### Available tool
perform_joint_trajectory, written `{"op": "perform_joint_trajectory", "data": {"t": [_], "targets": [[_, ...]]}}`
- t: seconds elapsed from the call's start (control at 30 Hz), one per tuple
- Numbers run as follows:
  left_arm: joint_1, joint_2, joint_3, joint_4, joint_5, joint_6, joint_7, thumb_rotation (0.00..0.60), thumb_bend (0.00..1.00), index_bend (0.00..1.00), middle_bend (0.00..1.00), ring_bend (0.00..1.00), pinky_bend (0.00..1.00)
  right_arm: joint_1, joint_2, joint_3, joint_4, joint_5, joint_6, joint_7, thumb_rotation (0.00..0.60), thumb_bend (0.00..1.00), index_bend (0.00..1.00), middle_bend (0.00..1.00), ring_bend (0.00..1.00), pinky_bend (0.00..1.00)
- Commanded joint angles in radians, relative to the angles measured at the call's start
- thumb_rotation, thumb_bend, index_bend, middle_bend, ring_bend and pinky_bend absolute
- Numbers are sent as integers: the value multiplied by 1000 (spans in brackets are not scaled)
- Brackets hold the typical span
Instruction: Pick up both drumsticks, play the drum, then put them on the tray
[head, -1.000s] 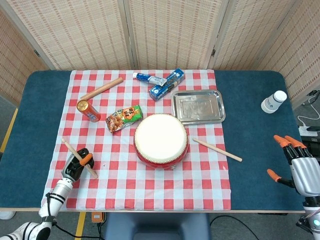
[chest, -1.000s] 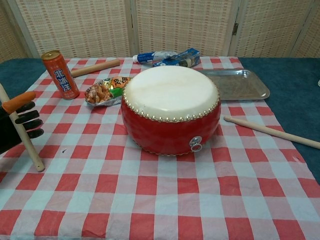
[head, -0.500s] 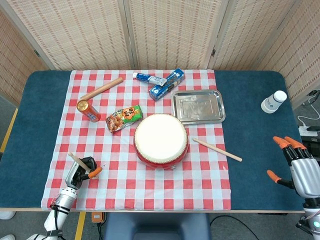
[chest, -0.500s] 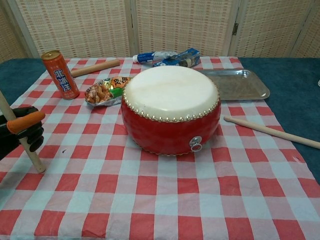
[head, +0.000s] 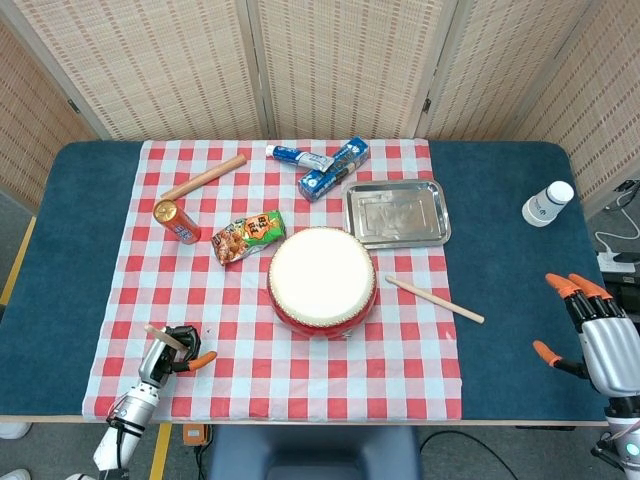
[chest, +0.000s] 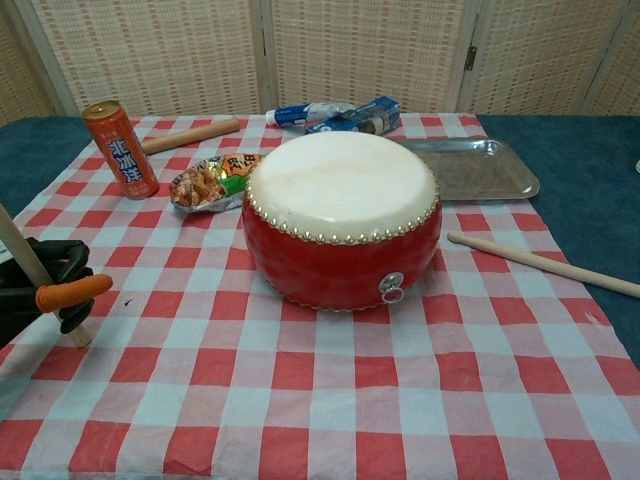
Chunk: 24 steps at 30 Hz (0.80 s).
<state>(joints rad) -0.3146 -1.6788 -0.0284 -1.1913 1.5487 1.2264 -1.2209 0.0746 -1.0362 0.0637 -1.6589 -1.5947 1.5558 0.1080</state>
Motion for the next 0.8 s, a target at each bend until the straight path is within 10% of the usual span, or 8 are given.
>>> {"op": "perform_joint_trajectory", "data": {"t": [0.03, 0.8], "targets": [[-2, -14, 7, 18, -1, -3, 7, 599, 174, 779, 904, 761, 766, -1, 1, 0, 0, 1, 1, 0, 600, 98, 126, 152, 85, 163], [-8, -98, -12, 130, -61, -24, 119, 600, 346, 994, 1000, 981, 1000, -4, -4, 3, 3, -7, 15, 3, 600, 98, 126, 152, 86, 163]]}}
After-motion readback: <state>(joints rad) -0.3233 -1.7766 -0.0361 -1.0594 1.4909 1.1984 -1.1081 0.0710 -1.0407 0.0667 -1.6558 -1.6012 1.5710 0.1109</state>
